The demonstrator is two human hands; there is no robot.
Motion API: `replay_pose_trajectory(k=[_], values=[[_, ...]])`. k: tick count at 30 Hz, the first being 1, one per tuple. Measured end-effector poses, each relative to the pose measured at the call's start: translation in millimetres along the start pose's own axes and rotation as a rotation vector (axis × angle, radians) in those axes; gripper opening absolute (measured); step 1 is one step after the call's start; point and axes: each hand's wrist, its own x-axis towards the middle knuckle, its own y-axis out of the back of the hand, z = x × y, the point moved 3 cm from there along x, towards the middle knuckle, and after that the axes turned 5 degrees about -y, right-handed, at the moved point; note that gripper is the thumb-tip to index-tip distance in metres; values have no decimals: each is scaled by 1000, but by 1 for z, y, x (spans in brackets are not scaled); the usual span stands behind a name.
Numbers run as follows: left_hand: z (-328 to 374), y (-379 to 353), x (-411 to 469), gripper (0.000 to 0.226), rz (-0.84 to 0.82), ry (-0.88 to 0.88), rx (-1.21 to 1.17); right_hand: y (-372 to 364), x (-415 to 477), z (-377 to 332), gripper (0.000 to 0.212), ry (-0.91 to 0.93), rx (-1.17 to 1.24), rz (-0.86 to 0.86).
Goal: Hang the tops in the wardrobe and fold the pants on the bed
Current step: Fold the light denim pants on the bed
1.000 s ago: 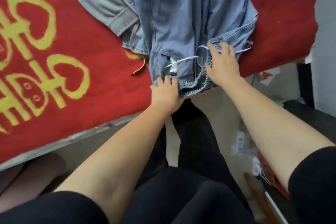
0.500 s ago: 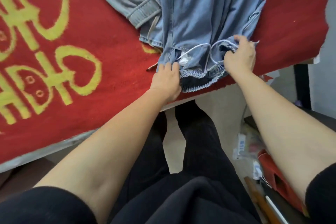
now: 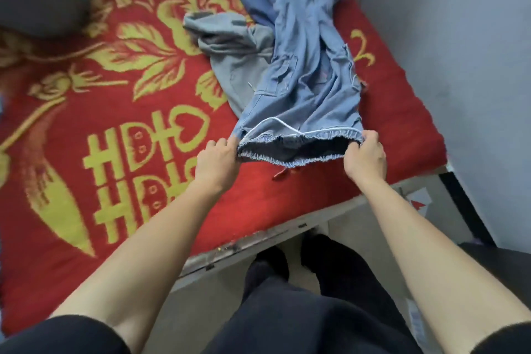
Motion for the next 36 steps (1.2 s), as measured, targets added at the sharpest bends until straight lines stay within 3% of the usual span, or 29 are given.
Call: replay_pose_trajectory(k=[4,7,12,16,20,26,36], values=[[-19,80,-21,18,202,28,-3,72,-37,-52,36,197,-9,65],[-29,159,-42,14,442,57,-7,132,-69,-109,42,401,85,126],[-20,284,-104,24,894,148,-137,225,-139,-172,45,674,492,130],[-1,355,-172,33,1187,172,-254,288,-204,-179,34,927,634,90],[9,405,-236,40,1277,212,-264,324,-249,-177,23,1107,645,77],[12,452,-305,39,1312,265,-174,343,-295,-189,30,1206,743,101],[-54,505,-321,37,1501,283,-143,323,-344,-259,29,1208,890,-98]])
